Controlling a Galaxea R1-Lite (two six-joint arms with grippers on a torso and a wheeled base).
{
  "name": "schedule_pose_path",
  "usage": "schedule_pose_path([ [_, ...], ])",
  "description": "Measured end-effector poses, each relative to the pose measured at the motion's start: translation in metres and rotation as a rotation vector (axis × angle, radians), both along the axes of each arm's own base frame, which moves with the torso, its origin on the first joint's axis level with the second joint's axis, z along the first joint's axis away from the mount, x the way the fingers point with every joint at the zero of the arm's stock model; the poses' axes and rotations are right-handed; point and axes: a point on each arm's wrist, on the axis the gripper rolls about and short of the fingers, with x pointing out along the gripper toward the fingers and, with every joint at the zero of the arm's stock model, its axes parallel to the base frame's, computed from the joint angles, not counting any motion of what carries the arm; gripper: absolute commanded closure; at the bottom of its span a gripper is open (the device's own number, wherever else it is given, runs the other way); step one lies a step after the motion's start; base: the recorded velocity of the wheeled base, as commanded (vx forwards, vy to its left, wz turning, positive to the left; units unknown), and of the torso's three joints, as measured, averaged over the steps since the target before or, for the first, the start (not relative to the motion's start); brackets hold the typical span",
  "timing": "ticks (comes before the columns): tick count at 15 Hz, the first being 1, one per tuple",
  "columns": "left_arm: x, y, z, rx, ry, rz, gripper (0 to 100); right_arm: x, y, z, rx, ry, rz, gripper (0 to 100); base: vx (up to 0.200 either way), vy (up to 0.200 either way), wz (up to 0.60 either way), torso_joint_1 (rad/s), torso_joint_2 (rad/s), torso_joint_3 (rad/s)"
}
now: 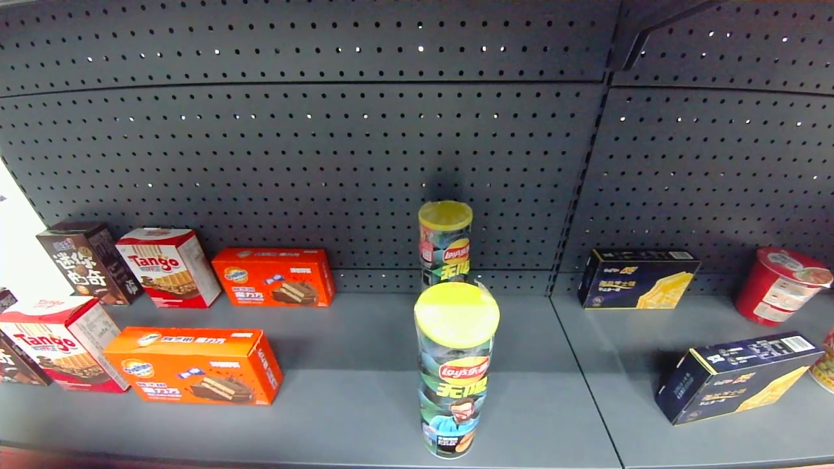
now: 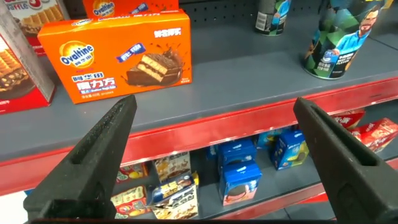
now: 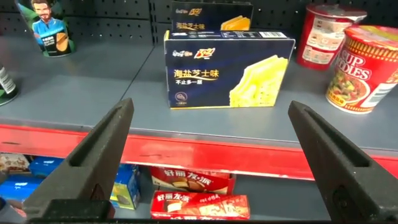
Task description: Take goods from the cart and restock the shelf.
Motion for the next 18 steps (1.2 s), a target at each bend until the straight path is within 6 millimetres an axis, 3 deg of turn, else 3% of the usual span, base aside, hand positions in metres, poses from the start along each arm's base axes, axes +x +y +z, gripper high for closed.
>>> schedule_pose_path([
  [18,0.0,0.0,0.0,-0.001,0.0,0.0,0,0.0,0.0,-0.0002,-0.014,0.001,-0.002,0,-0.011,0.0,0.0,0.0,0.0,0.0],
])
